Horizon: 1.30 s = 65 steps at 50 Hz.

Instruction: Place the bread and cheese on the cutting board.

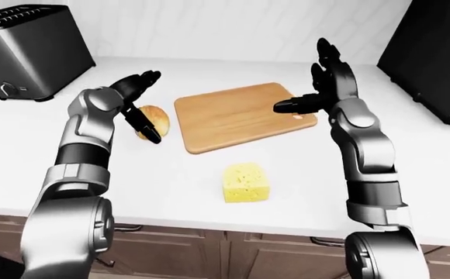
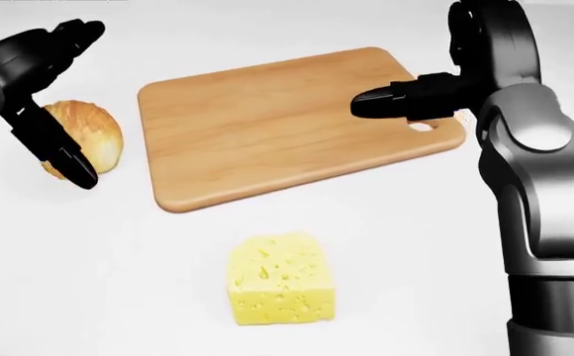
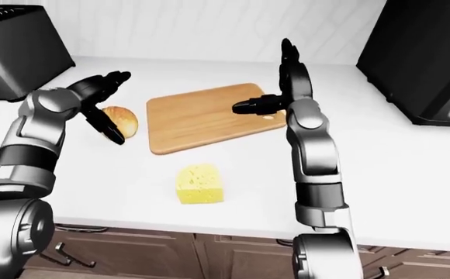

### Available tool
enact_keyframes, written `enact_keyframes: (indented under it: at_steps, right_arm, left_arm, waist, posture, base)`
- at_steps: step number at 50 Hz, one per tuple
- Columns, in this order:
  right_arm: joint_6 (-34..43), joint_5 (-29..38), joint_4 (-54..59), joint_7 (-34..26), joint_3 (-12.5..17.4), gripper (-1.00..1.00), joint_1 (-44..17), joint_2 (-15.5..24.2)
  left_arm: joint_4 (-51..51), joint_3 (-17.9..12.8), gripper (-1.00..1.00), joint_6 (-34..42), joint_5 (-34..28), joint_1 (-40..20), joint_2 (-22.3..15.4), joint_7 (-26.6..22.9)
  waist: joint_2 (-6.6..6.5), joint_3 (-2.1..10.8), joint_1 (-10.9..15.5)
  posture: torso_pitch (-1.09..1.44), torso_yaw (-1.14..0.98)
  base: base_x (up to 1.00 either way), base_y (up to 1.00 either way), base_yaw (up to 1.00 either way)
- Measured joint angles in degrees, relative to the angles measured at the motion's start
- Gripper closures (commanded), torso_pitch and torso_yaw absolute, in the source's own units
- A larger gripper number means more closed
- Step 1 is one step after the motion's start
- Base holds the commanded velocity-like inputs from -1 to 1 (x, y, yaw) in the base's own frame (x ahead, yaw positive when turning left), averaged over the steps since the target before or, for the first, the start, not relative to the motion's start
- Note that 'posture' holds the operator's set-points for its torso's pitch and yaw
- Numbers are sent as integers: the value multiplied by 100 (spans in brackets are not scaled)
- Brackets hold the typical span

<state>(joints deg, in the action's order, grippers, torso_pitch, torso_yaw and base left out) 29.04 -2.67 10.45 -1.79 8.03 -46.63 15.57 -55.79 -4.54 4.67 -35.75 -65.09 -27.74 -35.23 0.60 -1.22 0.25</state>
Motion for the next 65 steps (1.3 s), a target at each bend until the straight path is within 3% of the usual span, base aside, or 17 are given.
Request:
enact_keyframes:
  at_steps: [19,21,22,23,25,27,28,29,30,31,32,39,45,52,57,65]
  right_arm:
    - [-180,111,105,16,-107,-100,212,-195]
    - [-173,113,82,3,-120,-100,212,-201]
    - [-183,117,80,-5,-121,-100,215,-196]
    - [-187,119,80,-14,-116,-100,213,-189]
    - [-192,126,118,-21,-82,-100,201,-166]
    - [-194,136,127,-20,-68,-100,197,-155]
    - [-207,136,135,-23,-64,-100,198,-149]
    - [-208,137,126,-26,-61,-100,208,-138]
    - [-228,133,153,-32,-55,-100,203,-130]
    - [-237,123,172,-38,-42,-100,200,-118]
    - [-230,114,165,-40,-29,-100,205,-105]
    - [-63,-45,69,21,40,-100,163,-71]
    - [5,-8,20,6,-12,-100,103,-21]
    - [427,-6,-69,-239,-17,-100,-191,235]
    - [734,-76,-465,-351,193,-100,-280,387]
    - [1214,103,-961,-981,0,-100,-29,807]
  left_arm:
    - [-93,-35,-100,20,64,165,5,76]
    - [-64,-25,-51,12,90,219,12,76]
    - [-56,-23,-40,10,102,241,11,69]
    - [-24,-15,-7,13,104,274,5,54]
    - [30,-28,-11,2,128,284,-6,1]
    - [49,-38,19,-47,98,249,-28,106]
    - [92,-37,17,-53,81,252,-27,143]
    - [124,-32,27,-68,67,254,-18,172]
    - [129,-25,45,-88,55,260,-12,192]
    - [110,-19,87,-115,44,260,-5,219]
    - [109,-22,100,-140,34,264,-6,255]
    - [174,-74,100,-248,28,363,-64,334]
    - [147,-31,99,5,-17,114,-215,-73]
    - [202,-69,98,186,-97,-494,-433,-411]
    - [183,-60,98,361,-148,-1016,-552,-600]
    - [-44,-25,97,374,-315,-1737,-637,-794]
  waist:
    - [-14,-7,-4]
    - [-18,-3,-2]
    - [-17,-3,-1]
    - [-17,-2,0]
    - [-18,5,10]
    - [-17,18,10]
    - [-20,27,11]
    - [-24,35,13]
    - [-28,43,11]
    - [-31,49,9]
    - [-34,54,5]
    - [-51,65,-28]
    - [-24,-6,-17]
    - [17,-79,7]
    - [49,-65,17]
    - [59,-89,34]
  posture:
    - [0,0]
    - [0,0]
    - [0,0]
    - [0,0]
    - [0,0]
    - [0,0]
    - [0,0]
    - [0,0]
    - [0,0]
    - [0,0]
    - [0,0]
    - [0,0]
    - [0,0]
    - [0,0]
    - [0,0]
    - [0,0]
  base:
    - [0,0,0]
    - [0,0,0]
    - [0,0,0]
    - [0,0,0]
    - [0,0,0]
    - [0,0,0]
    - [0,0,0]
    - [0,0,0]
    - [0,0,0]
    - [0,0,0]
    - [0,0,0]
    - [0,0,0]
    - [0,0,0]
    - [0,0,0]
    - [0,0,0]
    - [0,0,0]
